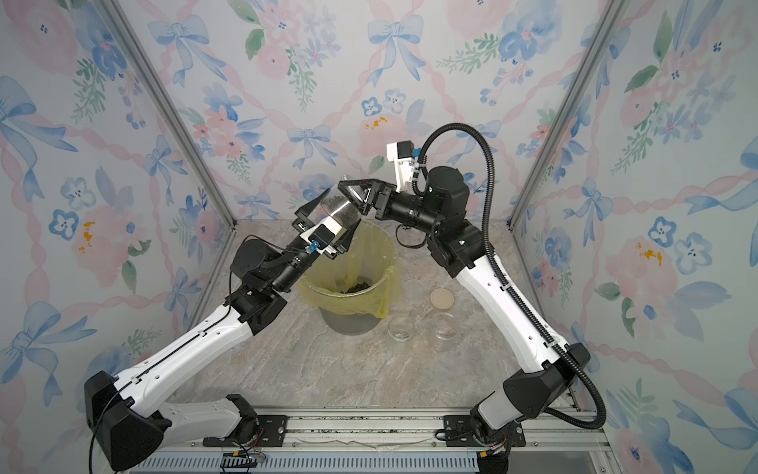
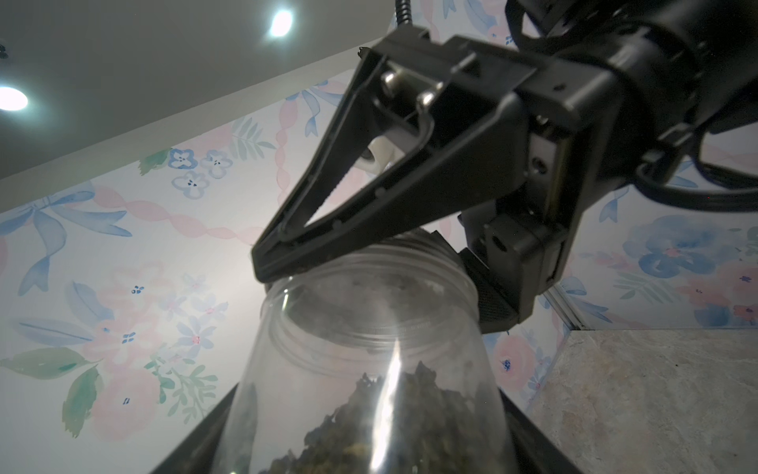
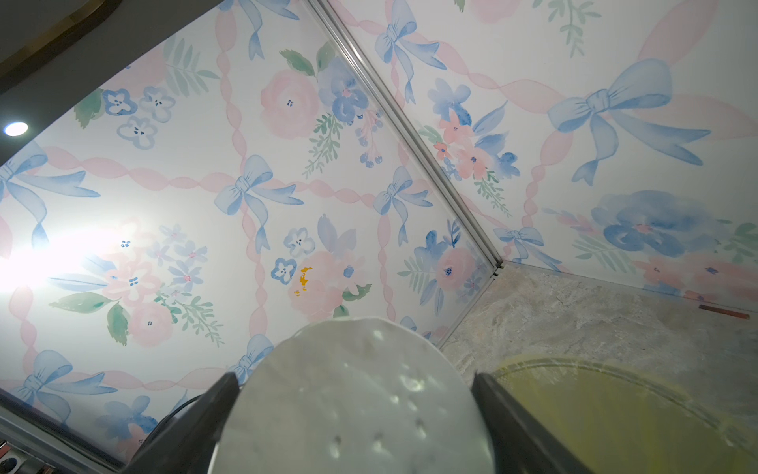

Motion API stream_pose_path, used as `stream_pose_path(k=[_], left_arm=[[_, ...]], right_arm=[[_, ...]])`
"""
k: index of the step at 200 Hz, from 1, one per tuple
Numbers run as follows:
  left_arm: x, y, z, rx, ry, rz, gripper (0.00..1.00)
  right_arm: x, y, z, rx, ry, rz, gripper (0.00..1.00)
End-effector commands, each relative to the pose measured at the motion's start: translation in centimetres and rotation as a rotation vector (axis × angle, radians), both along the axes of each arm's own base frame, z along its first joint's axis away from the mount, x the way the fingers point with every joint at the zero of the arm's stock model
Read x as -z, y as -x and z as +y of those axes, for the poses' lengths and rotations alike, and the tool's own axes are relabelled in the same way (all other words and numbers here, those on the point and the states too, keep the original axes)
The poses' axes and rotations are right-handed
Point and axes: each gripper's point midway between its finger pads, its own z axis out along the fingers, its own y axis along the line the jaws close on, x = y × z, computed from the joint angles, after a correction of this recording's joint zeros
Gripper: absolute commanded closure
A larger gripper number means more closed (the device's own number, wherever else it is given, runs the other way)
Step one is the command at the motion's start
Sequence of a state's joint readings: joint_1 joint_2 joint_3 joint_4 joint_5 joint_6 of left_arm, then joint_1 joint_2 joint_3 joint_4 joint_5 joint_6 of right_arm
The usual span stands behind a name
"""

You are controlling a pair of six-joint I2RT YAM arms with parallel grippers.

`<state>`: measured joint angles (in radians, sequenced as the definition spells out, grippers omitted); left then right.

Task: Empty moldy tea leaves from jars
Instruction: Unscrew the lid from the jar.

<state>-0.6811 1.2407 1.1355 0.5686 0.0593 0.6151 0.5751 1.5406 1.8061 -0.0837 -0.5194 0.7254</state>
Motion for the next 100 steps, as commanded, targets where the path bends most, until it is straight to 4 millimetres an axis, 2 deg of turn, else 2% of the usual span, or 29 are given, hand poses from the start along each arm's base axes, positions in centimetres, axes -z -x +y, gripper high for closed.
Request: stream_pose_path(k=[1, 100], left_arm=[[-1.19, 0.31, 0.17, 0.056, 0.111, 0.049, 0.63], [-1.16, 0.67, -0.33, 0.222, 0.255, 0.202, 0.64]], right_arm=[[-0.91, 0.6, -0.58, -0.006, -0.016, -0.051, 0.16], [-0.84, 0.88, -1.49, -0.013, -0.028, -0.061, 0.17]])
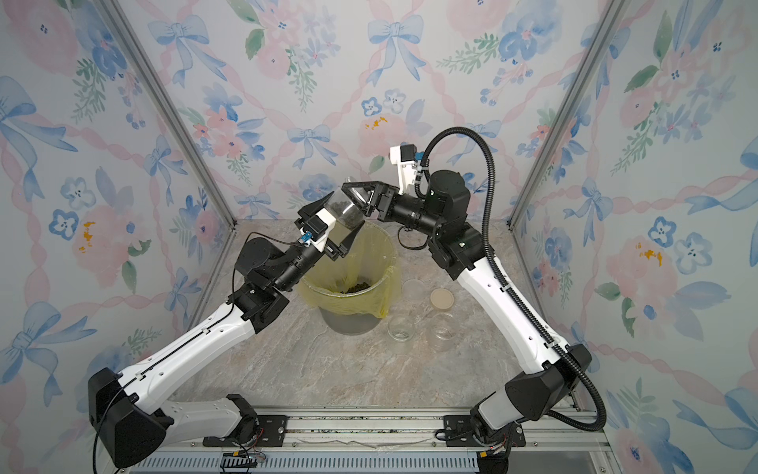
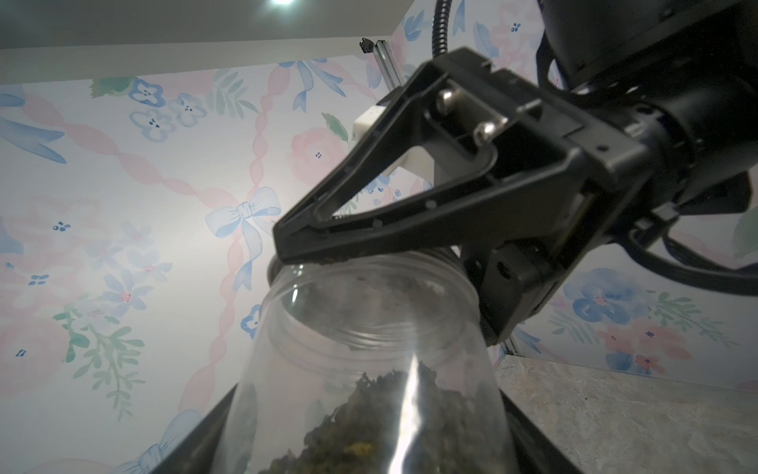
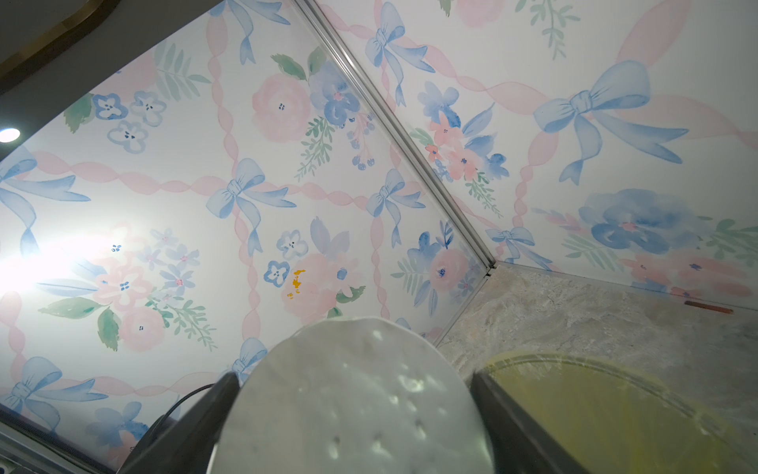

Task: Empty moldy tea leaves from jars
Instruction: Unscrew the lid from the jar.

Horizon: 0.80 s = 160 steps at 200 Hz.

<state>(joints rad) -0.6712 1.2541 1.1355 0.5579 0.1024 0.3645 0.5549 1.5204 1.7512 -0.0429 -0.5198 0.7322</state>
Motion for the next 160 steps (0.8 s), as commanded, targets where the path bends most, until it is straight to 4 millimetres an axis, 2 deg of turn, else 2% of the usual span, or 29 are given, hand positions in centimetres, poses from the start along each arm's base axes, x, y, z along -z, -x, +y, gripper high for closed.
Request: stream_pose_path(k=[1, 66, 95, 129, 160], left_arm=[[-1.9, 0.9, 0.3, 0.097, 0.122, 0.035, 0.64], [-1.8, 1.2, 0.0, 0.236, 0.195, 0.137, 0.65], [-1.6, 1.4, 0.2, 0.24, 0.207, 0.14, 0.65], [-1.4, 1.7, 0.7, 0.225, 0.211, 0.138, 0.65], [-1.0, 2.0, 1.5, 0.198, 0.207, 0.134, 0.64]], right_arm=[[-1.6, 1.4, -0.7, -0.031, -0.021, -0.063, 0.17], [-1.4, 1.3, -1.1, -0.03, -0.019, -0.061, 0.17], [-1.5, 1.2, -1.4, -0.022, -0.019, -0.063, 0.17], [-1.9, 0.7, -2.6, 0.007, -0.019, -0.066, 0.17], [-2.2, 0.1, -4.8, 0.06, 0.0, -0.067, 0.16]])
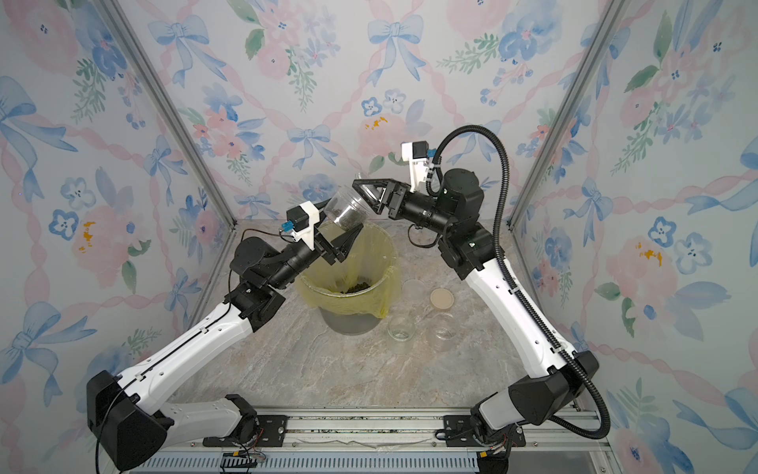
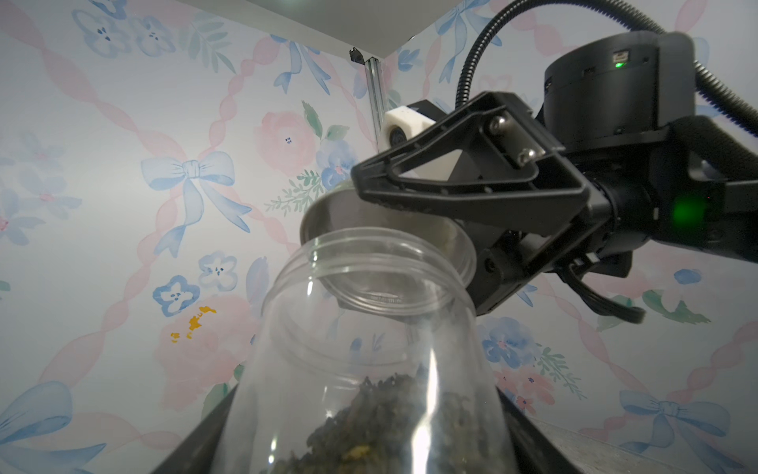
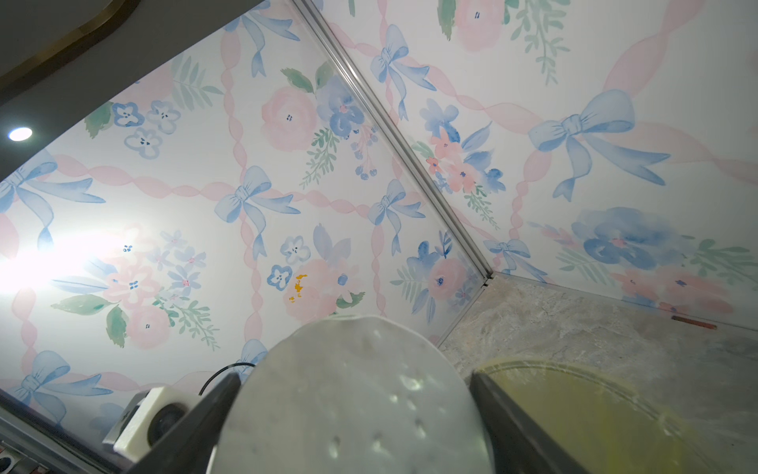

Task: Empty moldy tea leaves from jars
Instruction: Unscrew the lid from the jar, then place the lid at the center of the board.

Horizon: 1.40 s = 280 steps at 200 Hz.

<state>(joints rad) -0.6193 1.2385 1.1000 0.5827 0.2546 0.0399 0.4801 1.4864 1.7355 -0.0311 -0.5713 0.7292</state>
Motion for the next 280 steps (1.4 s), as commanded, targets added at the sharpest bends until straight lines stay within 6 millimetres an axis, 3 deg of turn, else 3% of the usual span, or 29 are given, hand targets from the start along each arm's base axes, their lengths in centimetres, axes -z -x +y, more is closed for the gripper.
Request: stream_pose_path(k=[1, 24, 46, 97, 141, 178, 221, 280], left_arm=[[-1.7, 1.3, 1.5, -0.014, 0.047, -0.049, 0.64], [-1.2, 1.5, 2.4, -0.049, 0.029, -0.047, 0.64], [-0.8, 1.8, 3.4, -0.08, 0.02, -0.043, 0.64], [0.9, 2.3, 5.5, -0.164, -0.007, -0.005, 0.64], [2.3, 3.4, 6.8, -0.19, -0.012, 0.024, 0.64], [3.0, 4.4, 7.8, -0.204, -0.009, 0.03, 0.63], [3.8, 5.0, 7.9, -0.202, -0.005, 0.041, 0.63], [5.0, 4.7, 7.2, -0.184, -0.007, 0.073, 0.63]], right_arm=[[-1.3, 0.5, -2.2, 0.039, 0.01, -0.038, 0.16], [-0.4, -0.2, -4.3, 0.11, 0.053, -0.031, 0.16], [1.9, -1.2, -7.0, 0.23, 0.138, -0.02, 0.15], [11.1, -3.3, -12.4, 0.468, 0.322, 0.094, 0.15], [20.1, -3.9, -15.8, 0.593, 0.462, 0.211, 0.15], [27.2, -4.1, -19.9, 0.733, 0.543, 0.346, 0.14], [33.3, -4.2, -23.9, 0.857, 0.581, 0.49, 0.13], [38.9, -3.9, -27.0, 0.993, 0.628, 0.576, 0.12]])
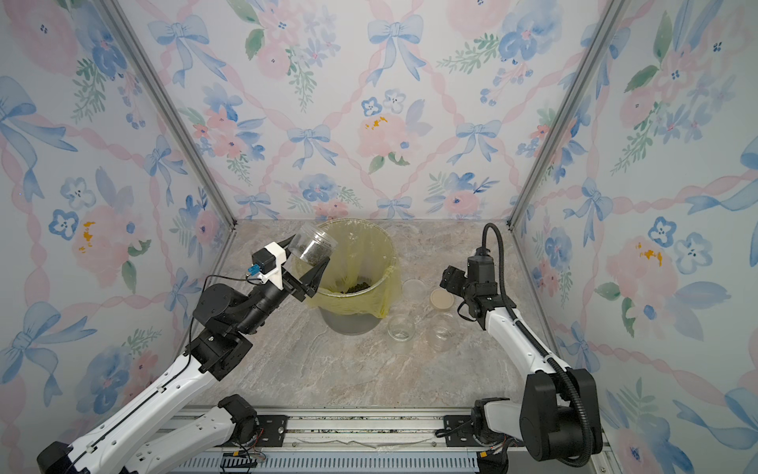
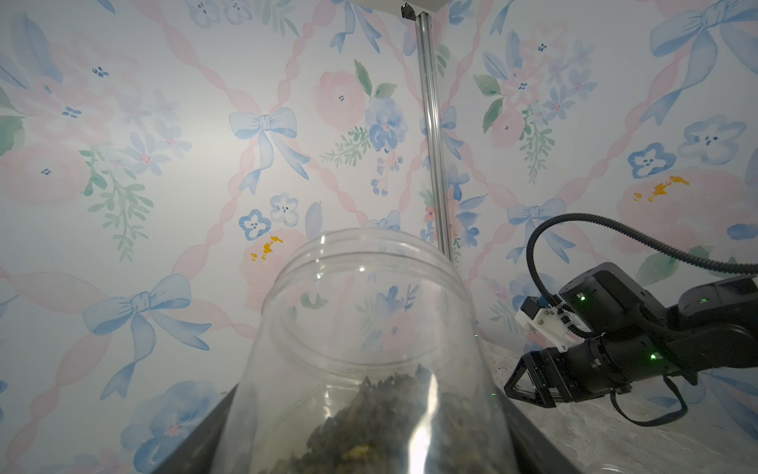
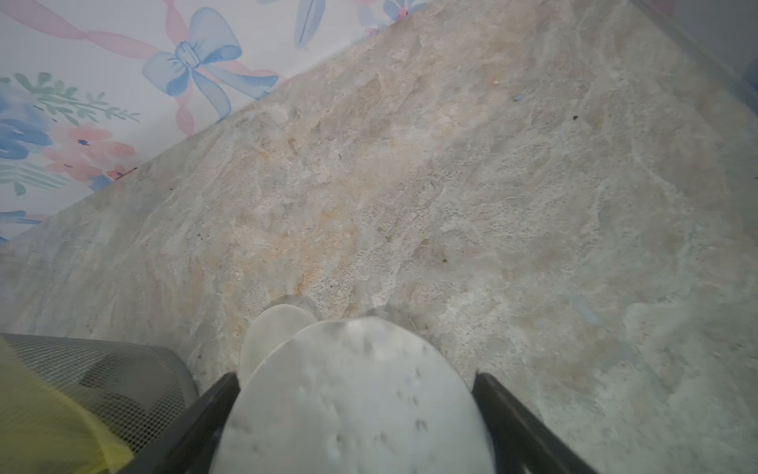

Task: Empty moldy tea leaves from jars
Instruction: Place the lid at the center of the board.

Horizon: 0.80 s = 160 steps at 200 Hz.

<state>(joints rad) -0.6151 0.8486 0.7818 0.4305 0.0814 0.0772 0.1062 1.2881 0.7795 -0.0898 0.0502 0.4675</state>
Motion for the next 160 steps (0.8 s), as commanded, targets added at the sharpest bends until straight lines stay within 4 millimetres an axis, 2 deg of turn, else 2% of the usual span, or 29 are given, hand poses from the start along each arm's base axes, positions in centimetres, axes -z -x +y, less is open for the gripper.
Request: stream_pose_path(k=[1, 45, 100, 160], left_arm=[[0.0, 0.0, 0.0, -0.004, 0.018, 0.0, 0.63], [0.3, -0.1, 0.0, -0.004, 0.016, 0.005, 0.63], [0.4, 0.1, -0.1, -0.004, 0.013, 0.001, 0.63], [0.6, 0.1, -0.3, 0.004, 0.006, 0.006, 0.63]], right_arm=[[1.0, -0.4, -1.9, 0.096, 0.038, -0.02, 0.11], [4.5, 0.1, -4.3, 0.245, 0.04, 0.042, 0.11], [7.3, 0.8, -7.2, 0.366, 0.09, 0.132, 0.1], [10.0, 1.2, -8.1, 0.466, 0.048, 0.215, 0.06]])
